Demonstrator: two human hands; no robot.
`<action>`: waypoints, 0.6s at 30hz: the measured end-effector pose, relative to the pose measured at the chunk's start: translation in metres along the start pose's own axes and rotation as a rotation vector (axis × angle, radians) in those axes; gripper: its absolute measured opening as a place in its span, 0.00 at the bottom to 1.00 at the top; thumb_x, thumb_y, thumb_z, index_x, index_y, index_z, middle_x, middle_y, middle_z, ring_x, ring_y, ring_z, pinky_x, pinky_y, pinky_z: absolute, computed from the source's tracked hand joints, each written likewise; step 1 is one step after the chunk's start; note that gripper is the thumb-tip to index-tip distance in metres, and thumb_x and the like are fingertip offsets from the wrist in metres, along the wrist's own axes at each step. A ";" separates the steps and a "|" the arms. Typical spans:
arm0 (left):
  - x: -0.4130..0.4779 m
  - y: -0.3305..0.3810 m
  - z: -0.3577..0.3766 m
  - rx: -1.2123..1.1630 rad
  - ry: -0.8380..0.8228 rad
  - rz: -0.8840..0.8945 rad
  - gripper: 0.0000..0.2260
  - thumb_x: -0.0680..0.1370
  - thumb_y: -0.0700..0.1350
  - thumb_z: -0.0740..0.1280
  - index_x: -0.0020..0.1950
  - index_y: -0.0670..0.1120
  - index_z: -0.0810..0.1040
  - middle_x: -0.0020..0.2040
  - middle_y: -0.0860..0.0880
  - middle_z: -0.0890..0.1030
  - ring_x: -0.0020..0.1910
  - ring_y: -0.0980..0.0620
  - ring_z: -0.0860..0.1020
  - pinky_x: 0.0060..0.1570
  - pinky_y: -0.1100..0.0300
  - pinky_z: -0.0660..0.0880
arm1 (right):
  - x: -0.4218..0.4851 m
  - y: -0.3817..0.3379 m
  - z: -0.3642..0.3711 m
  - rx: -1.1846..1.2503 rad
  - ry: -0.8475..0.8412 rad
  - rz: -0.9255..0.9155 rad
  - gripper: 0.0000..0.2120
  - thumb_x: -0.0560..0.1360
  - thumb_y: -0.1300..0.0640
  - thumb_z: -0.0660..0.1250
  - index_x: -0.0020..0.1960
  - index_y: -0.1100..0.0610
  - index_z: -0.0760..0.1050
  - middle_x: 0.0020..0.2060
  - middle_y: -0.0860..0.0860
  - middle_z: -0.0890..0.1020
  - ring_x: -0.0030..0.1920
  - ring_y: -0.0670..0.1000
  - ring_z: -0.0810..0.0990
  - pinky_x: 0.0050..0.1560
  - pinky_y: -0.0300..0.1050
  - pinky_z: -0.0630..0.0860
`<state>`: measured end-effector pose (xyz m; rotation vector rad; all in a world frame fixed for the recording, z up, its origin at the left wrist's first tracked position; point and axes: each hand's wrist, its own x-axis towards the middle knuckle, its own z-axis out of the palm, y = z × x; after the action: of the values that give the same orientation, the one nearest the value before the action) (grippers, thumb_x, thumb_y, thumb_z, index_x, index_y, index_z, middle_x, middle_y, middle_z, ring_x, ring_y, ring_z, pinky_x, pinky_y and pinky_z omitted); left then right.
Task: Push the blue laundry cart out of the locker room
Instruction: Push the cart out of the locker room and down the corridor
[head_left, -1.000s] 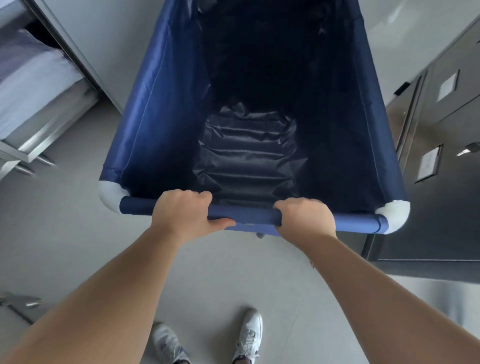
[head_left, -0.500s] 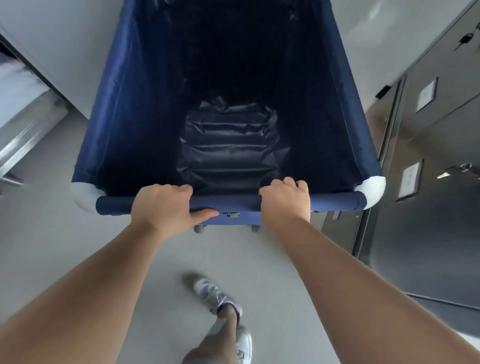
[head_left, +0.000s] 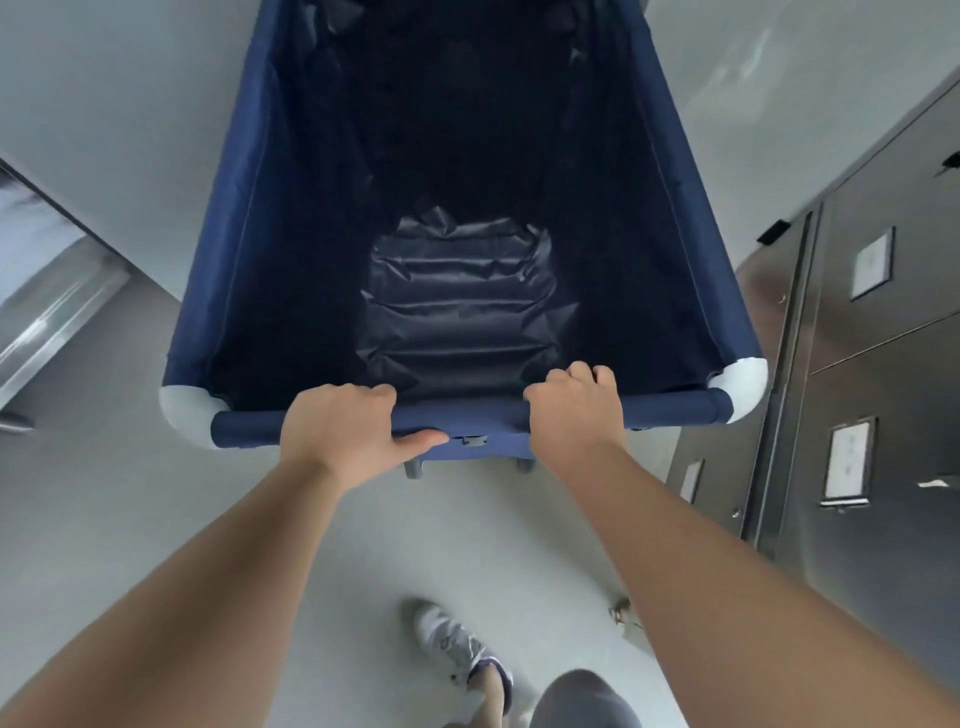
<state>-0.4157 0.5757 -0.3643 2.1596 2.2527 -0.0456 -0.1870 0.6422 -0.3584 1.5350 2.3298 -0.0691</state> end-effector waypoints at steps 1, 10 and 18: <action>0.008 -0.003 0.000 0.003 0.005 0.004 0.33 0.64 0.80 0.46 0.29 0.50 0.61 0.20 0.55 0.65 0.19 0.53 0.63 0.24 0.62 0.54 | 0.008 0.000 -0.003 0.008 0.000 0.003 0.12 0.71 0.58 0.67 0.53 0.46 0.78 0.49 0.49 0.78 0.55 0.55 0.71 0.64 0.53 0.62; 0.073 -0.023 0.001 0.002 0.026 0.010 0.33 0.64 0.80 0.45 0.28 0.50 0.61 0.20 0.54 0.63 0.19 0.53 0.63 0.24 0.63 0.54 | 0.074 0.007 -0.021 0.022 0.020 0.004 0.11 0.72 0.59 0.67 0.51 0.48 0.79 0.47 0.50 0.78 0.52 0.55 0.72 0.65 0.54 0.62; 0.142 -0.040 -0.003 -0.003 0.010 0.018 0.33 0.64 0.79 0.50 0.28 0.48 0.63 0.20 0.54 0.63 0.18 0.52 0.63 0.24 0.63 0.55 | 0.141 0.019 -0.041 0.061 0.010 0.001 0.06 0.70 0.57 0.67 0.44 0.48 0.76 0.40 0.48 0.73 0.43 0.53 0.69 0.50 0.48 0.64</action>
<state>-0.4617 0.7160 -0.3661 2.1834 2.2366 -0.0312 -0.2306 0.7839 -0.3619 1.5681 2.3552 -0.1344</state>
